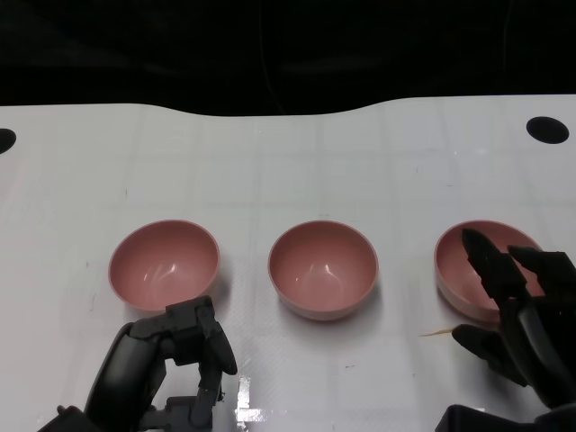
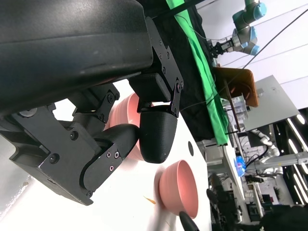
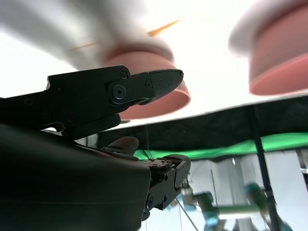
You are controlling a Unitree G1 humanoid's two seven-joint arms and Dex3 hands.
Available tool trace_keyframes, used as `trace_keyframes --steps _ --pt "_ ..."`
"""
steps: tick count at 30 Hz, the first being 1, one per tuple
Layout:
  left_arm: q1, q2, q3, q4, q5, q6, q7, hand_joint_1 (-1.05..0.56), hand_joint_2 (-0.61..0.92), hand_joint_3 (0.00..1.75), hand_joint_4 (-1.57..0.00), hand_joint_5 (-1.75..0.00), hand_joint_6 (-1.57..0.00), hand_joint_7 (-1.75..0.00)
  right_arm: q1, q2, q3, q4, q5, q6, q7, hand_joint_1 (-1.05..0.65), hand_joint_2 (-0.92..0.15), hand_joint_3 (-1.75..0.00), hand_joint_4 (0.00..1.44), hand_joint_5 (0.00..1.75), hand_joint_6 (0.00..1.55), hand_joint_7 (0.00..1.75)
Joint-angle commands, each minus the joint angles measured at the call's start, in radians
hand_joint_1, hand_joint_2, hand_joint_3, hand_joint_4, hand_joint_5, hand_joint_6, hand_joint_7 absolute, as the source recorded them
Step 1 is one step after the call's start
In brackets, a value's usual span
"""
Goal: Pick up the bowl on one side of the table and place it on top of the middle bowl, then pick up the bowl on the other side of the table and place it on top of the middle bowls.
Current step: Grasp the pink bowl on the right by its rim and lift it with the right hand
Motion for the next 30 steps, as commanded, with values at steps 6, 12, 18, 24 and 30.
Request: trace_keyframes --steps 6,12,18,24,30 --pt "0.017 0.012 0.004 -0.029 0.003 0.001 0.001 -0.18 0.36 1.43 -0.89 -1.75 -0.80 -1.57 -0.053 -0.038 0.035 0.032 -0.005 0.098 0.101 -0.51 -0.86 0.00 0.18 0.55 0.44 0.06" --pt "0.022 0.010 -0.002 -0.041 -0.005 0.003 -0.006 -0.17 0.38 1.42 -0.88 -1.75 -0.79 -1.56 -0.082 -0.045 0.042 0.050 0.026 0.135 0.146 -0.37 -0.90 0.00 0.52 0.35 0.68 0.04" --pt "0.020 0.015 0.000 -0.038 -0.003 0.005 -0.006 -0.17 0.39 1.41 -0.88 -1.75 -0.78 -1.56 -0.100 -0.046 0.018 0.094 0.127 0.064 0.099 -0.14 -0.91 -0.07 0.90 0.94 1.16 0.08" --pt "0.016 0.015 0.001 -0.033 0.002 0.003 -0.002 -0.18 0.39 1.39 -0.89 -1.75 -0.78 -1.57 -0.112 -0.054 0.009 0.145 0.165 -0.036 -0.027 -0.12 -0.46 -1.14 0.93 1.72 1.17 0.79" --pt "0.014 0.011 -0.001 -0.030 0.000 0.000 -0.002 -0.18 0.40 1.38 -0.89 -1.75 -0.77 -1.56 -0.123 -0.057 0.009 0.181 0.167 -0.100 -0.127 -0.13 -0.37 -1.29 0.98 1.75 0.83 1.63"
